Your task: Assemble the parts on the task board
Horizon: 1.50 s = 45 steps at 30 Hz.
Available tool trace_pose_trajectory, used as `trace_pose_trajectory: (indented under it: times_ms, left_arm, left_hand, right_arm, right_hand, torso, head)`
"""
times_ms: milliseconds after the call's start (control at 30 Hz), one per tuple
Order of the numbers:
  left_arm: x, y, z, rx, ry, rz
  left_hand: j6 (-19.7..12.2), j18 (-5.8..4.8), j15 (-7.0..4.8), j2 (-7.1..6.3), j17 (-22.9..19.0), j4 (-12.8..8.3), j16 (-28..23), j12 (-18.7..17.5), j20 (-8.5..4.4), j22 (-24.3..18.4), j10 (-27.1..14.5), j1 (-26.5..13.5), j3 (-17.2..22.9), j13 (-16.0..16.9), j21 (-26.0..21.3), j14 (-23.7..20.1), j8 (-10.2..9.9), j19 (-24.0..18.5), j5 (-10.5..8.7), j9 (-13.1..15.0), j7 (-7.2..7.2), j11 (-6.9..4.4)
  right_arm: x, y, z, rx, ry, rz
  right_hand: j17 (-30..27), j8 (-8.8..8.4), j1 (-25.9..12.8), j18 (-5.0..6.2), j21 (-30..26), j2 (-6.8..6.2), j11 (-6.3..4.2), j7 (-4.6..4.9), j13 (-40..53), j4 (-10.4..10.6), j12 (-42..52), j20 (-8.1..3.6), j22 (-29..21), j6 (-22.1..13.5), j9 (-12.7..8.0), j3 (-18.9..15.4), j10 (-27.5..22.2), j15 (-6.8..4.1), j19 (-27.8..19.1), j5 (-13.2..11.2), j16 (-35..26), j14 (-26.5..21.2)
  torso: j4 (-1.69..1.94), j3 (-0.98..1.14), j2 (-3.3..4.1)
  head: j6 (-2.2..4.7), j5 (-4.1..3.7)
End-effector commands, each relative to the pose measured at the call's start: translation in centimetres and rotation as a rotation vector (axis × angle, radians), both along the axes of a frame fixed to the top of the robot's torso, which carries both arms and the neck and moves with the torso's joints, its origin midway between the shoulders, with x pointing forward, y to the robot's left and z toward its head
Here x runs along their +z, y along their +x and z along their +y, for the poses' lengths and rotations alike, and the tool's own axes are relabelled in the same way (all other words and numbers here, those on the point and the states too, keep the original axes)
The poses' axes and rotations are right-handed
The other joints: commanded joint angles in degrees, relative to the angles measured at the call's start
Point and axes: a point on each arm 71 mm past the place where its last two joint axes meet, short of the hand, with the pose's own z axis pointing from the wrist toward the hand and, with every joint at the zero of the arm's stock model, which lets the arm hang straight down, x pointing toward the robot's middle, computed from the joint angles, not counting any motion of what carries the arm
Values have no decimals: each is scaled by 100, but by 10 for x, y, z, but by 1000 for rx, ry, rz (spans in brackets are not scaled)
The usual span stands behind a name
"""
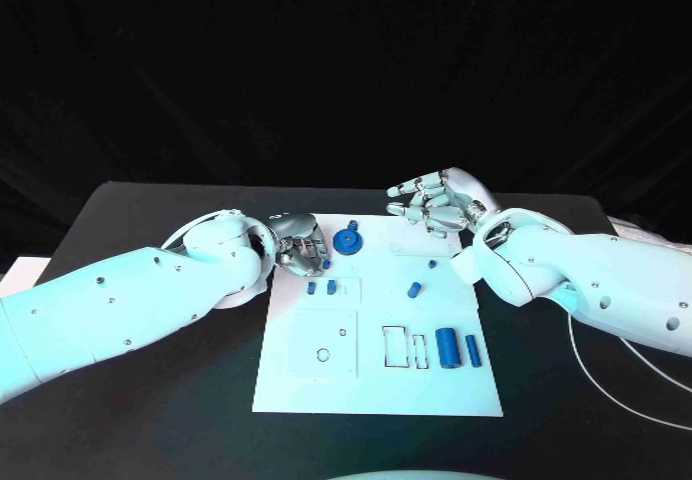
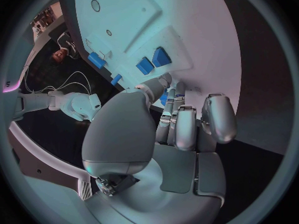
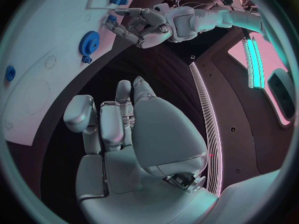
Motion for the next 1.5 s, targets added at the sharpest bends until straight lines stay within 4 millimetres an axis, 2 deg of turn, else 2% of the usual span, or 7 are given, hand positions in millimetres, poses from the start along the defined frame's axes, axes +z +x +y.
trace_pose_trajectory:
  times_ms: [33,333,600,700,833,967,1500]
  left_arm:
    - [0,1,4,14,6,-4]
    - [7,3,20,45,-121,-40]
    - [19,0,42,126,-519,53]
    - [24,-3,53,185,-775,154]
    - [23,-8,64,255,-1062,352]
    - [22,-10,77,287,-1230,452]
    - [17,-19,104,334,-1345,502]
  left_hand:
    - [-58,-12,58,-54,-16,-30,-35,-39,56,284,-67,-24,-2,-22,-49,169,-12,4,23,-26,2,10]
    - [17,-1,76,10,-8,-86,-24,-25,79,258,-92,75,125,-39,-105,171,40,-3,38,-74,66,30]
    - [342,59,64,87,110,-132,39,122,75,99,182,109,271,5,-398,181,164,-92,30,-70,85,9]
    - [408,221,87,131,-825,-143,-500,151,90,-396,166,95,284,6,-1285,-171,170,-443,22,-102,114,30]
    - [473,371,90,192,-1649,-129,-1035,231,103,-877,166,49,199,25,-2157,-559,180,-831,15,-140,120,35]
    - [501,441,84,237,-2033,-62,-1309,342,109,-1159,230,-63,20,64,-2652,-751,187,-1043,4,-168,99,10]
    - [503,496,78,279,-2271,-38,-1477,445,103,-1404,232,-97,-198,103,-3060,-867,182,-1179,5,-203,92,-7]
  right_arm:
    - [-2,0,-1,11,-10,8]
    - [-5,0,-8,19,-86,3]
    - [-11,-7,-11,85,-321,6]
    - [-14,-11,-15,106,-508,-7]
    - [-17,-19,-21,105,-701,-2]
    - [-18,-26,-25,84,-840,-10]
    - [-18,-39,-25,7,-992,-105]
  right_hand:
    - [-108,-21,-9,73,-76,22,-15,24,-194,-18,-204,2,-98,-27,-5,1,-68,-16,-62,19,-114,52]
    - [-163,0,172,54,-76,10,-19,35,-925,-50,-935,-12,-42,7,1,105,-89,-23,46,-12,-214,100]
    - [-219,71,662,26,24,-85,46,45,-1923,-262,-2069,-2,110,319,17,509,-282,13,167,-184,-240,135]
    - [-195,91,704,13,63,-174,96,50,-2339,-272,-2543,36,167,459,21,648,-309,45,198,-212,-207,146]
    - [-144,84,648,3,129,-314,111,31,-2914,-179,-3117,65,264,634,16,856,-97,78,248,-256,-133,161]
    - [-117,77,619,-8,162,-413,115,-5,-3135,-155,-3287,70,318,718,17,953,-45,70,274,-254,-96,165]
    - [-137,-27,417,-13,175,-630,145,-35,-3540,14,-3523,88,343,744,-7,1096,-91,92,287,-374,-79,158]
  torso:
    - [3,0,0]
    - [5,-4,-4]
    - [6,1,-4]
    - [2,-5,-1]
    - [5,-7,1]
    - [-19,-1,-7]
    - [-17,-19,-20]
  head:
    - [7,-3]
    - [35,-13]
    - [83,-4]
    - [107,-60]
    - [134,-170]
    - [148,-242]
    - [168,-325]
